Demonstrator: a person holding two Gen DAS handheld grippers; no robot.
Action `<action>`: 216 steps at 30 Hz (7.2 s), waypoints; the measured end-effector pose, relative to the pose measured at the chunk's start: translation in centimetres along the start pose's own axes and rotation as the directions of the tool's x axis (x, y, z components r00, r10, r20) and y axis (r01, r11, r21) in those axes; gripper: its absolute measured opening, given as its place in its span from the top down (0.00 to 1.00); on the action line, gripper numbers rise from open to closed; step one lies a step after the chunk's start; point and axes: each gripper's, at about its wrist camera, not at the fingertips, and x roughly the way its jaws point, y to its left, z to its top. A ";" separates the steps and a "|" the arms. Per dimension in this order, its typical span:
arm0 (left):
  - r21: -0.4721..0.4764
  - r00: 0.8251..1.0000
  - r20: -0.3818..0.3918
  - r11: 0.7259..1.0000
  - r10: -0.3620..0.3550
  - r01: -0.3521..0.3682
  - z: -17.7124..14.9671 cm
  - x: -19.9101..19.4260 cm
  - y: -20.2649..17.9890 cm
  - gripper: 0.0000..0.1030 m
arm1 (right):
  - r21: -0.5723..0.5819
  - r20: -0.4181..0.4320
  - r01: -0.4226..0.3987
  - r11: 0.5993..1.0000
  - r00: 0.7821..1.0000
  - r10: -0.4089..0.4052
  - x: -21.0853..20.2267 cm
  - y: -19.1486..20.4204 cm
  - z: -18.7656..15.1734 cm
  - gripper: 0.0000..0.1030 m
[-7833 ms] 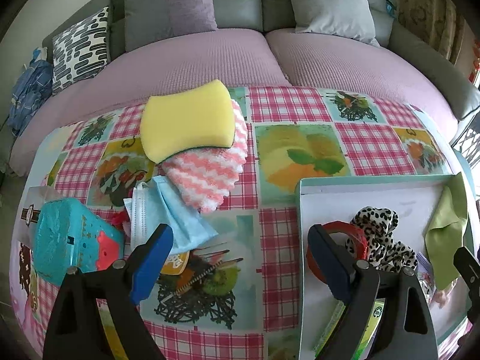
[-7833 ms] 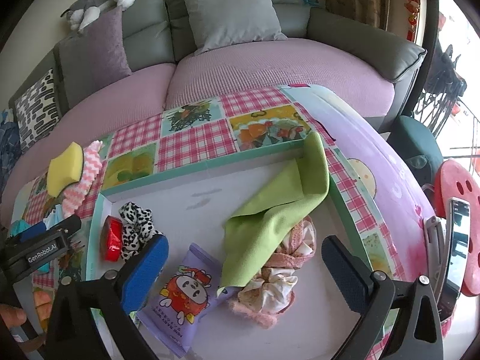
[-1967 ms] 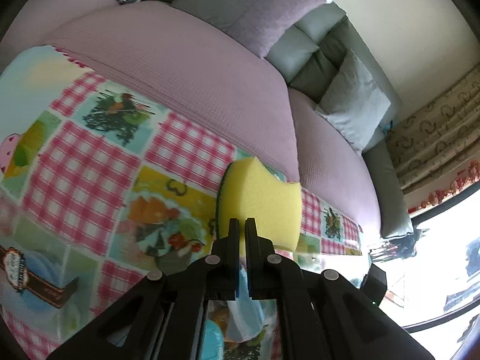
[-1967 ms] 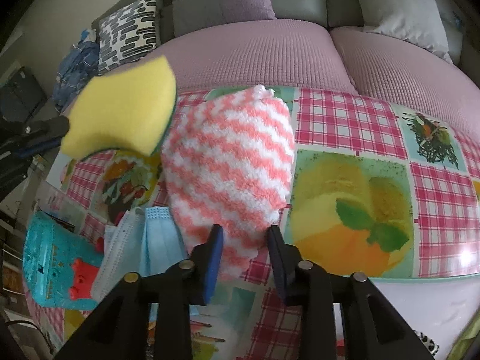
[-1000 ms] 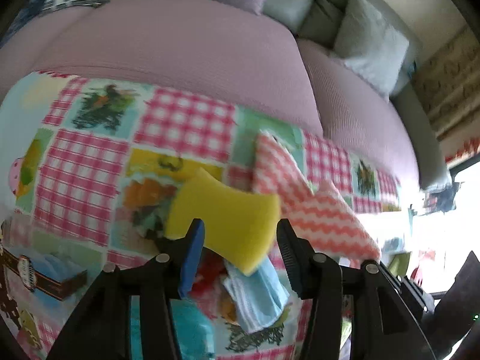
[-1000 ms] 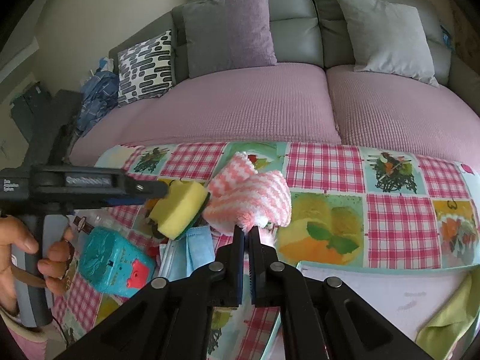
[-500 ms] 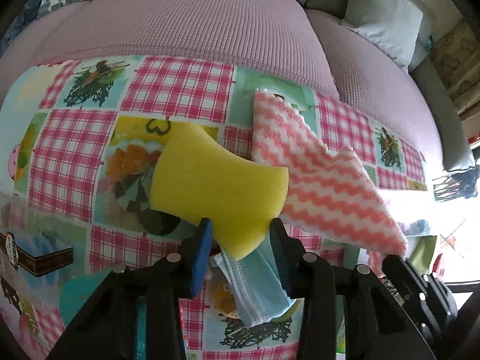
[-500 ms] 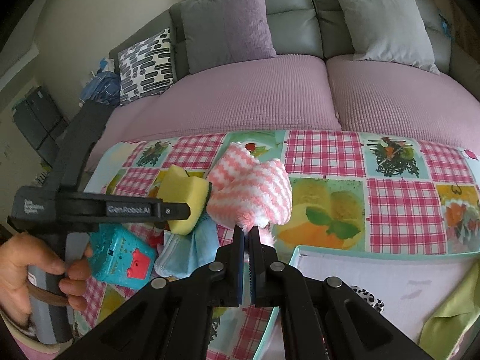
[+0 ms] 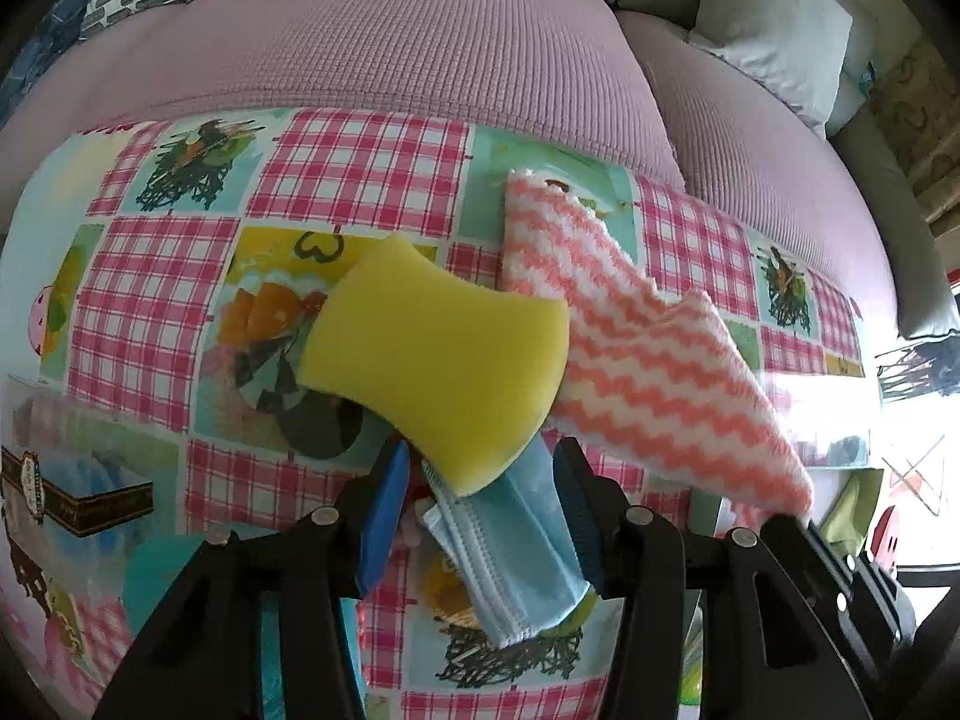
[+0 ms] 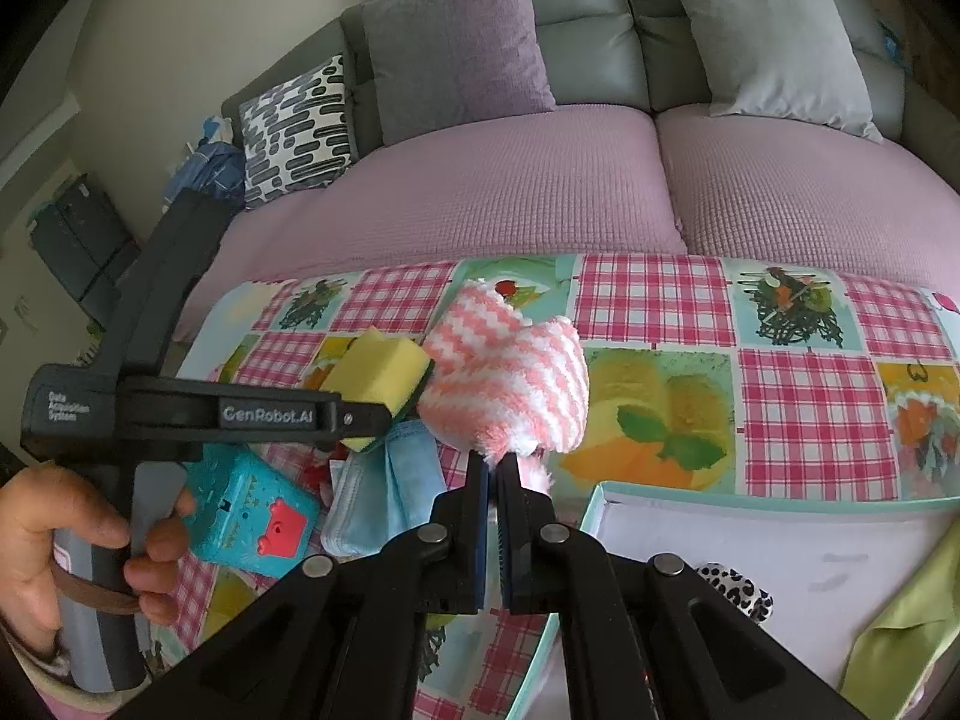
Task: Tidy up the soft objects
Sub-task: 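Carry the sponge and pink cloth toward the tray with both tools, then lower the yellow sponge into the tray with the left tool while the right tool drops the pink cloth, then move both tools back toward the blue face mask and red plush toy, then grasp the red plush toy with the left tool while the right tool grasps the blue mask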
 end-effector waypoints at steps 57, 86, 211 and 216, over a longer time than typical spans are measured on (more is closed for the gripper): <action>0.409 0.986 0.001 0.900 -0.164 0.149 -17.2 -3.2 -17.3 0.74 | 0.245 0.080 0.191 0.951 0.973 -0.216 -17.8 -12.2 -10.6 0.97; 0.313 0.987 0.038 0.940 -0.159 0.139 -17.3 -4.9 -13.5 0.42 | 0.138 -0.132 0.337 0.931 0.938 -0.320 -13.8 -10.1 -11.7 0.84; 0.392 0.972 -0.167 0.916 0.164 -0.087 -2.7 0.6 -0.3 0.77 | -0.121 -0.262 0.020 0.992 0.964 -0.051 4.2 4.7 -0.8 0.99; 0.385 0.982 -0.125 0.919 0.141 -0.084 -3.1 -2.9 -0.8 0.78 | -0.133 -0.244 0.023 0.991 0.968 -0.055 2.4 5.4 -0.8 0.99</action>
